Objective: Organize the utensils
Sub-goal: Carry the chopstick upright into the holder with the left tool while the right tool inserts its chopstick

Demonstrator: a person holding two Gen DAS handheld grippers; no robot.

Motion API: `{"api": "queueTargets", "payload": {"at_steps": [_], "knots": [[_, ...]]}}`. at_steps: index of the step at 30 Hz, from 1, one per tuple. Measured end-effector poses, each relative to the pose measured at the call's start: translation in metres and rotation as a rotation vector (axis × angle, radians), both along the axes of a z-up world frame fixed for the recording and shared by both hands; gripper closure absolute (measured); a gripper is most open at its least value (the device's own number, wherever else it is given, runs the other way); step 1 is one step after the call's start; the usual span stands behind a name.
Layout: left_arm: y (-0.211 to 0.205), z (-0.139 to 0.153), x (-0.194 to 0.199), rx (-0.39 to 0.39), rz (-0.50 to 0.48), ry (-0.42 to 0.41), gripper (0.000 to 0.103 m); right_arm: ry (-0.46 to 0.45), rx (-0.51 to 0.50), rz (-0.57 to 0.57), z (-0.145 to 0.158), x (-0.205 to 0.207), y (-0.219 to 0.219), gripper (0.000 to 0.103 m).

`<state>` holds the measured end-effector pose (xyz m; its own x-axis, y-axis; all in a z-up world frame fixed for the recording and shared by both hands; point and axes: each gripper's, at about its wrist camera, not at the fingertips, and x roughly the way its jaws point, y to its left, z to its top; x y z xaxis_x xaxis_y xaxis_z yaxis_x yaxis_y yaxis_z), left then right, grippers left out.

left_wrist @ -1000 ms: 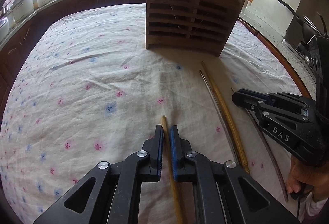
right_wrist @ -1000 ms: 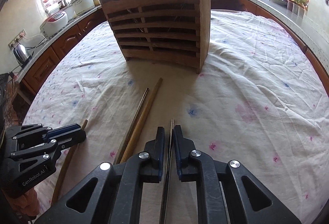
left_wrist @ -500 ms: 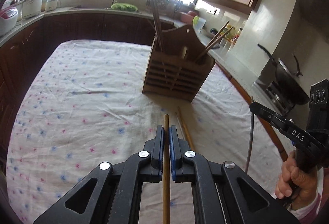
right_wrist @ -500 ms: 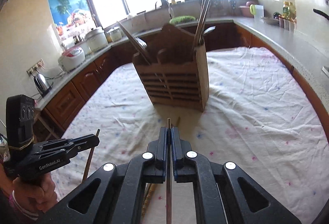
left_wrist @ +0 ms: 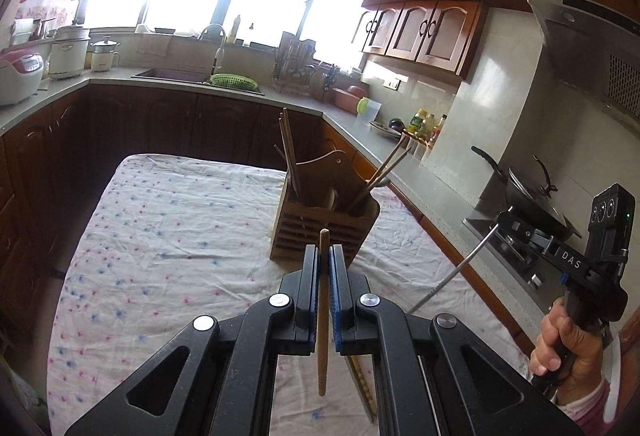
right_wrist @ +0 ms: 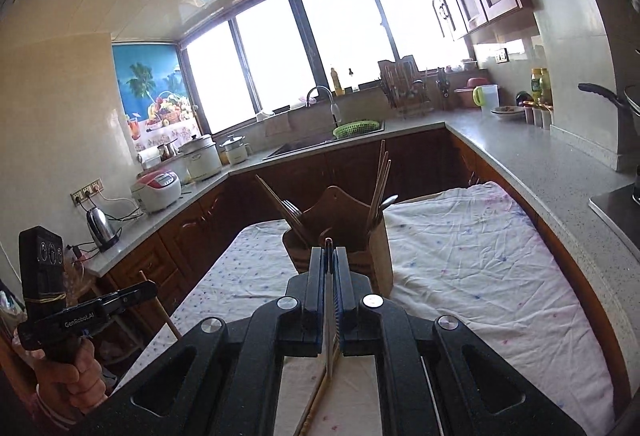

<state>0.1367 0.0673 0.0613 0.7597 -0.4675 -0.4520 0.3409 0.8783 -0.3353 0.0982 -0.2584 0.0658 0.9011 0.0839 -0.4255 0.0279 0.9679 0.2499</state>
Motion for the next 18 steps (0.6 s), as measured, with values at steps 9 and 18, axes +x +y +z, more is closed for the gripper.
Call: {"api": "queueTargets", "payload": {"at_steps": [9,18], "knots": [[-0.01,0.004,0.015,0.007,0.006,-0.026,0.1,-0.012,-0.007,0.001,0.003,0.004,-0.003,0.099],[-0.013,0.021,0.045,0.0,0.02,-0.069,0.1,-0.027,-0.013,-0.006,0.007,0.021,-0.009,0.099]]}}
